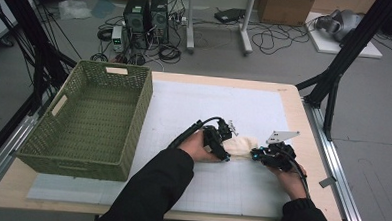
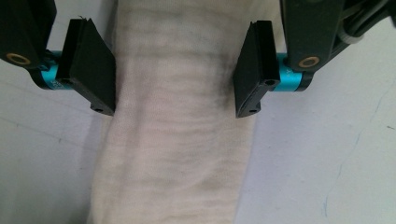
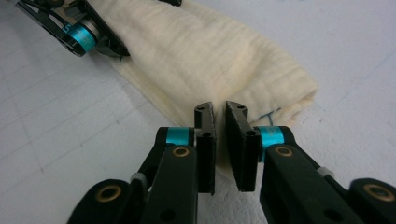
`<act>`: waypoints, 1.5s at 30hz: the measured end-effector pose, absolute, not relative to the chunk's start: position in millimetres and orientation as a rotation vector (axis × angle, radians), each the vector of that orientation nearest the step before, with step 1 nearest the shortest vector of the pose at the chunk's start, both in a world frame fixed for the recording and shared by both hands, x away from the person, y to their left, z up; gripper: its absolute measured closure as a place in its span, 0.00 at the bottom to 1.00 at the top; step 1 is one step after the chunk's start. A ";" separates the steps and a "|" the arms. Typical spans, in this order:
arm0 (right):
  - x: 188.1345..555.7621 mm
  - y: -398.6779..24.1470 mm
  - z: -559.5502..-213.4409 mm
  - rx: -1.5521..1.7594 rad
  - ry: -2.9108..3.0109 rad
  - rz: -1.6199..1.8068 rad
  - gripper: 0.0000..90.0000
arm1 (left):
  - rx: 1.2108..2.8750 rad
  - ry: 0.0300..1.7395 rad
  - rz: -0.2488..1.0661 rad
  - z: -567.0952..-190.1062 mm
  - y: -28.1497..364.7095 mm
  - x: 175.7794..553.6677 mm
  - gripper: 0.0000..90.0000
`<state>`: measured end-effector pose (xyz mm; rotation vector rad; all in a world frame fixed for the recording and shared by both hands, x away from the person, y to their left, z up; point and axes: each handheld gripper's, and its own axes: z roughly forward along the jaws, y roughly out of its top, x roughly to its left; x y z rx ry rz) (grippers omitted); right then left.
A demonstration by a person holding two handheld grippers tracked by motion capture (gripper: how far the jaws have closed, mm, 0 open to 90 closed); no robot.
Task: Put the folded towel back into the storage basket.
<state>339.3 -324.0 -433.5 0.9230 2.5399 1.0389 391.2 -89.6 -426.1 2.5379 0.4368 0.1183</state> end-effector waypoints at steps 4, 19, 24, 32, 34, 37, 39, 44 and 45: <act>337.4 -321.7 -435.5 0.921 2.546 1.027 0.91 | 2.482 0.523 -0.044 -424.4 -83.9 401.3 0.31; 338.4 -324.8 -434.1 0.910 2.557 1.055 0.93 | 2.496 0.575 -0.021 -419.5 -79.5 409.5 0.48; 337.2 -327.1 -424.2 0.917 2.484 1.136 0.89 | 2.523 0.526 0.020 -421.7 -83.6 404.0 0.47; 341.5 -325.0 -431.6 0.961 2.514 1.095 0.84 | 2.536 0.477 0.053 -423.6 -85.4 399.3 0.41; 341.8 -325.7 -432.9 0.970 2.511 1.093 0.82 | 2.540 0.474 0.070 -423.6 -86.2 398.2 0.43; 341.6 -326.2 -433.4 0.980 2.509 1.091 0.81 | 2.547 0.481 0.102 -423.1 -87.8 396.9 0.47; 340.9 -326.1 -432.2 0.982 2.497 1.089 0.79 | 2.542 0.481 0.115 -423.4 -88.2 396.5 0.48; 341.3 -324.5 -433.5 0.989 2.504 1.093 0.78 | 2.536 0.489 0.125 -423.4 -88.2 396.3 0.53; 341.8 -323.7 -434.1 0.982 2.505 1.083 0.77 | 2.544 0.481 0.127 -422.8 -88.3 396.5 0.54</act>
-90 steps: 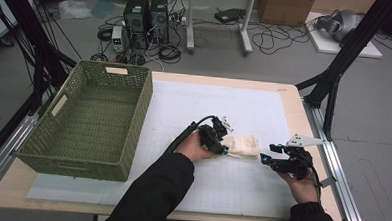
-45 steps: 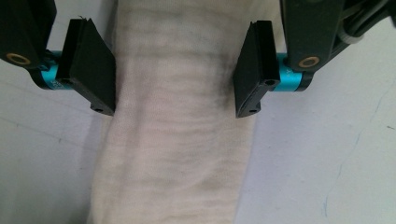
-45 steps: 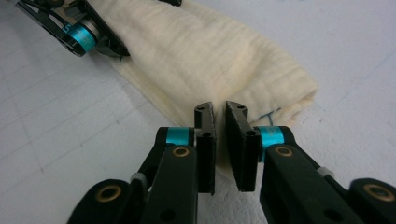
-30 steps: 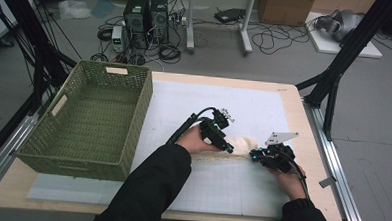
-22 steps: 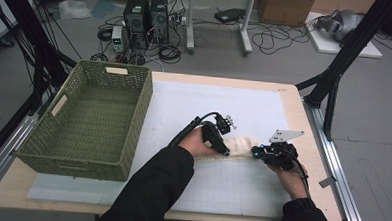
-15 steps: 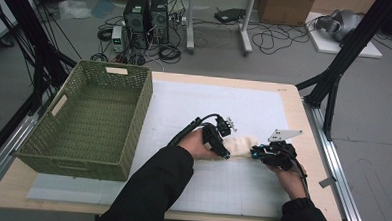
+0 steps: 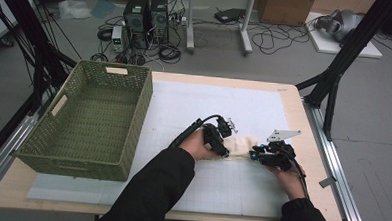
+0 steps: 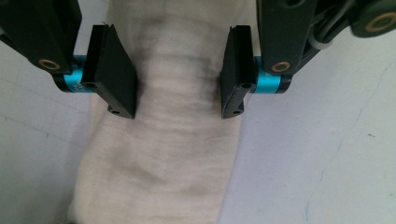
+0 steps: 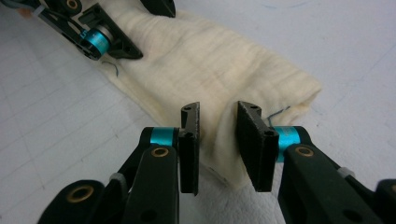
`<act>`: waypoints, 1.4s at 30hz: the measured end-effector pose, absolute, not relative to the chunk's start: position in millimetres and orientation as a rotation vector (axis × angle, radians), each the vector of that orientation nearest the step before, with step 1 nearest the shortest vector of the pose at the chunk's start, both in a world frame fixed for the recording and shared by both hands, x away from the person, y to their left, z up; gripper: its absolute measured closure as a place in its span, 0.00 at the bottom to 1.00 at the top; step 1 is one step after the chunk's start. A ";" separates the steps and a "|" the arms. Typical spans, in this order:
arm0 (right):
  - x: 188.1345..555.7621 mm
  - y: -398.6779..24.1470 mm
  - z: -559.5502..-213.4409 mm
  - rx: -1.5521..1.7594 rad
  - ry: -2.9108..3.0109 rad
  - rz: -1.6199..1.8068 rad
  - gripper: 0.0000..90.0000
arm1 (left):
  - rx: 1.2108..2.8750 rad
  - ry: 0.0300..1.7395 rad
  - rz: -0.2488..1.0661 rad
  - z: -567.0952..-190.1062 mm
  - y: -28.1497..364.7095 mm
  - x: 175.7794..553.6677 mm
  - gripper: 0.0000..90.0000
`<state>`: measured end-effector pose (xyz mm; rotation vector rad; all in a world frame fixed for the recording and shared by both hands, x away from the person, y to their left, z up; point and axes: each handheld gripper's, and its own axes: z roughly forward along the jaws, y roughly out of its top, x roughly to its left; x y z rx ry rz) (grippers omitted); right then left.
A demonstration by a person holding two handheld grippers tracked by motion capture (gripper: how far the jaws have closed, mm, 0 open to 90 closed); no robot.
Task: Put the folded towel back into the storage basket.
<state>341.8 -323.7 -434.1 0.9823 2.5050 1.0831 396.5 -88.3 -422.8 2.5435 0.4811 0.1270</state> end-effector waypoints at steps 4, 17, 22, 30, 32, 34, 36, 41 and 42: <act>341.8 -322.5 -434.1 0.986 2.502 1.084 0.76 | 2.542 0.486 0.128 -422.5 -88.9 396.4 0.57; 343.2 -322.8 -433.8 1.007 2.479 1.094 0.71 | 2.519 0.496 0.112 -421.7 -89.5 399.3 0.86; 343.0 -325.8 -432.7 1.026 2.455 1.119 0.64 | 2.484 0.560 0.067 -422.7 -85.8 402.3 0.89; 339.1 -336.3 -426.5 1.081 2.377 1.208 0.49 | 2.458 0.595 0.037 -421.5 -81.1 401.3 0.91; 337.9 -336.8 -426.3 1.077 2.371 1.208 0.46 | 2.459 0.600 0.038 -420.3 -79.7 400.4 0.91; 336.6 -337.1 -426.0 1.087 2.365 1.206 0.44 | 2.449 0.613 0.030 -419.3 -77.2 399.4 0.91; 335.5 -338.3 -425.6 1.094 2.354 1.211 0.42 | 2.445 0.625 0.030 -418.6 -74.3 398.6 0.91; 333.5 -341.1 -425.9 1.102 2.341 1.224 0.38 | 2.406 0.681 0.028 -414.2 -64.4 398.2 0.91; 333.4 -341.8 -426.5 1.105 2.342 1.226 0.37 | 2.396 0.697 0.026 -413.5 -61.5 398.4 0.91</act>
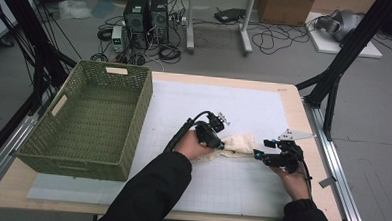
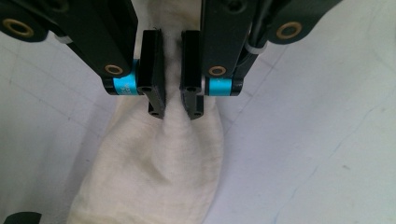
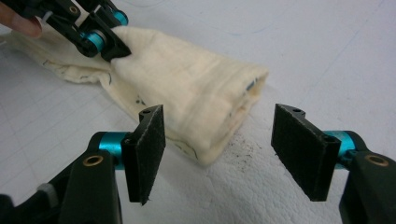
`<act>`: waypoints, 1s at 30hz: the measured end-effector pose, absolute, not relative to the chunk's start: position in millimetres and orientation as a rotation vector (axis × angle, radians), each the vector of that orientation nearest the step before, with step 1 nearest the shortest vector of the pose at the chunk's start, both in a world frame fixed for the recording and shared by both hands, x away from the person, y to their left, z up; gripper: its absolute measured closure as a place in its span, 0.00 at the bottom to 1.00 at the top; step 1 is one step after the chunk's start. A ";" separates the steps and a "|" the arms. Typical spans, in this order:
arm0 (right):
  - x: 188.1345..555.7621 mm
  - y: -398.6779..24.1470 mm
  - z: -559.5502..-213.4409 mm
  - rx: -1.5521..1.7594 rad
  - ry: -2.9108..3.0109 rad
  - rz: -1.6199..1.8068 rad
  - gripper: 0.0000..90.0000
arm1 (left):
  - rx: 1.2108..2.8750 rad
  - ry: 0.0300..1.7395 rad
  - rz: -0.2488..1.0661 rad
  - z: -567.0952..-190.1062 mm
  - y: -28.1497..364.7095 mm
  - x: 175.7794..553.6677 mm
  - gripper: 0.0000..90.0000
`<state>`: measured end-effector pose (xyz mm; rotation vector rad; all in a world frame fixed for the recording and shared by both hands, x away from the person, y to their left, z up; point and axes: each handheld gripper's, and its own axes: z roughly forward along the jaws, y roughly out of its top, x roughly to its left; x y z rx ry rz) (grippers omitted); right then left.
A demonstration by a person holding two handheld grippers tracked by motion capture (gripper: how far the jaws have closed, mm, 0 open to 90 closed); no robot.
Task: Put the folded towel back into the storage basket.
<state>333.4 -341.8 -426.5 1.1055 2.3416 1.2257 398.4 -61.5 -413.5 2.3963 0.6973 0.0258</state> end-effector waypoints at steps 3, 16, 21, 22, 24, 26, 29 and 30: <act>333.2 -343.9 -428.3 1.125 2.340 1.231 0.35 | 2.380 0.719 0.036 -413.4 -55.5 398.1 0.91; 330.7 -325.5 -423.9 0.990 2.337 1.324 0.62 | 2.419 0.680 0.025 -421.5 -58.1 393.7 0.91; 337.0 -306.5 -431.2 0.952 2.416 1.254 0.66 | 2.418 0.673 0.020 -422.8 -58.5 393.7 0.91; 338.6 -304.0 -434.3 0.955 2.435 1.212 0.66 | 2.423 0.667 0.018 -422.7 -58.6 393.7 0.91; 342.5 -301.6 -440.1 0.965 2.461 1.180 0.71 | 2.418 0.664 -0.004 -423.4 -58.0 394.3 0.91; 343.7 -300.3 -442.7 0.964 2.476 1.143 0.78 | 2.414 0.668 -0.026 -423.3 -57.1 395.2 0.89; 344.1 -301.9 -442.7 0.957 2.494 1.135 0.94 | 2.417 0.652 -0.038 -422.3 -57.2 395.6 0.72; 344.6 -303.2 -442.8 0.962 2.495 1.143 0.95 | 2.416 0.642 -0.029 -421.8 -57.3 395.1 0.68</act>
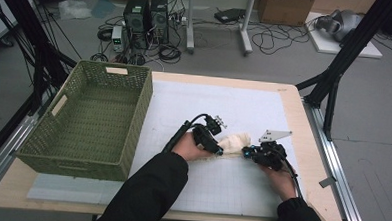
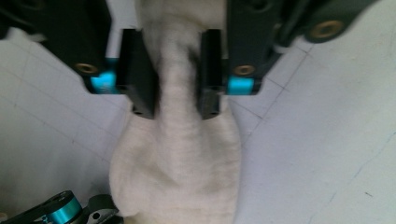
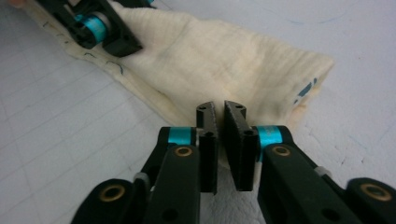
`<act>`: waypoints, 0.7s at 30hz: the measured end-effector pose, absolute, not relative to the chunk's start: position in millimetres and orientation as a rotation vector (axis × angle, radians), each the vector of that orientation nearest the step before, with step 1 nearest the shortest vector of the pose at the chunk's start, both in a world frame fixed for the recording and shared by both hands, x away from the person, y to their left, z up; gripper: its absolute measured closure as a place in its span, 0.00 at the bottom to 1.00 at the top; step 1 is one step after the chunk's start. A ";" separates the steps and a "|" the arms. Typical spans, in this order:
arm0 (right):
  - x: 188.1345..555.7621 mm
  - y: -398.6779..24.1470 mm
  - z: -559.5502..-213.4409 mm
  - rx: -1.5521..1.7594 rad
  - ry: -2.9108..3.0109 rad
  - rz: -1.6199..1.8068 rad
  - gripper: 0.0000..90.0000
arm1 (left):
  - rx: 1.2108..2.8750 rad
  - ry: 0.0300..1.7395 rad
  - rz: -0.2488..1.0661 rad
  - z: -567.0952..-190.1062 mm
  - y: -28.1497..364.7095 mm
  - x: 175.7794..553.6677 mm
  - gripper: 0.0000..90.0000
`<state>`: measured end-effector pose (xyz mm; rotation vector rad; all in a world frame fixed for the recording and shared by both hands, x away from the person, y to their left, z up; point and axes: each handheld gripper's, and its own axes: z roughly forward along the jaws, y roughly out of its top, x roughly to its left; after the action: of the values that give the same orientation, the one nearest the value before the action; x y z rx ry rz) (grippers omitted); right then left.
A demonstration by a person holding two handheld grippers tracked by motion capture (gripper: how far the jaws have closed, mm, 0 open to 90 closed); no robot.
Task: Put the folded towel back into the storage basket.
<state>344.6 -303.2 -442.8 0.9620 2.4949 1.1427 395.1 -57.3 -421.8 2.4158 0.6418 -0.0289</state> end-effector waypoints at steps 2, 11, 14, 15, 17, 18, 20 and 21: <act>344.3 -305.1 -442.0 0.965 2.505 1.146 0.96 | 2.416 0.639 -0.017 -420.1 -57.4 395.0 0.61; 341.3 -307.6 -439.0 0.909 2.538 1.101 0.96 | 2.461 0.619 -0.004 -411.7 -65.5 398.2 0.46; 339.8 -307.8 -438.6 0.885 2.549 1.067 0.96 | 2.517 0.613 0.010 -420.3 -70.2 397.3 0.45; 339.8 -308.0 -438.8 0.887 2.551 1.069 0.96 | 2.517 0.600 0.028 -421.0 -71.8 396.0 0.43; 339.7 -308.5 -438.9 0.883 2.553 1.066 0.96 | 2.525 0.593 0.053 -421.3 -73.6 394.2 0.43; 339.6 -308.9 -438.8 0.891 2.554 1.067 0.96 | 2.532 0.583 0.067 -421.4 -73.6 393.4 0.43; 339.8 -309.1 -438.7 0.886 2.552 1.069 0.96 | 2.538 0.575 0.100 -421.6 -74.7 391.8 0.47; 339.6 -308.6 -438.7 0.885 2.553 1.066 0.96 | 2.537 0.578 0.113 -421.6 -75.5 390.8 0.48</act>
<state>339.6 -308.6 -438.7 0.8854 2.5531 1.0656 390.8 -75.5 -421.6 2.5371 0.5780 0.1128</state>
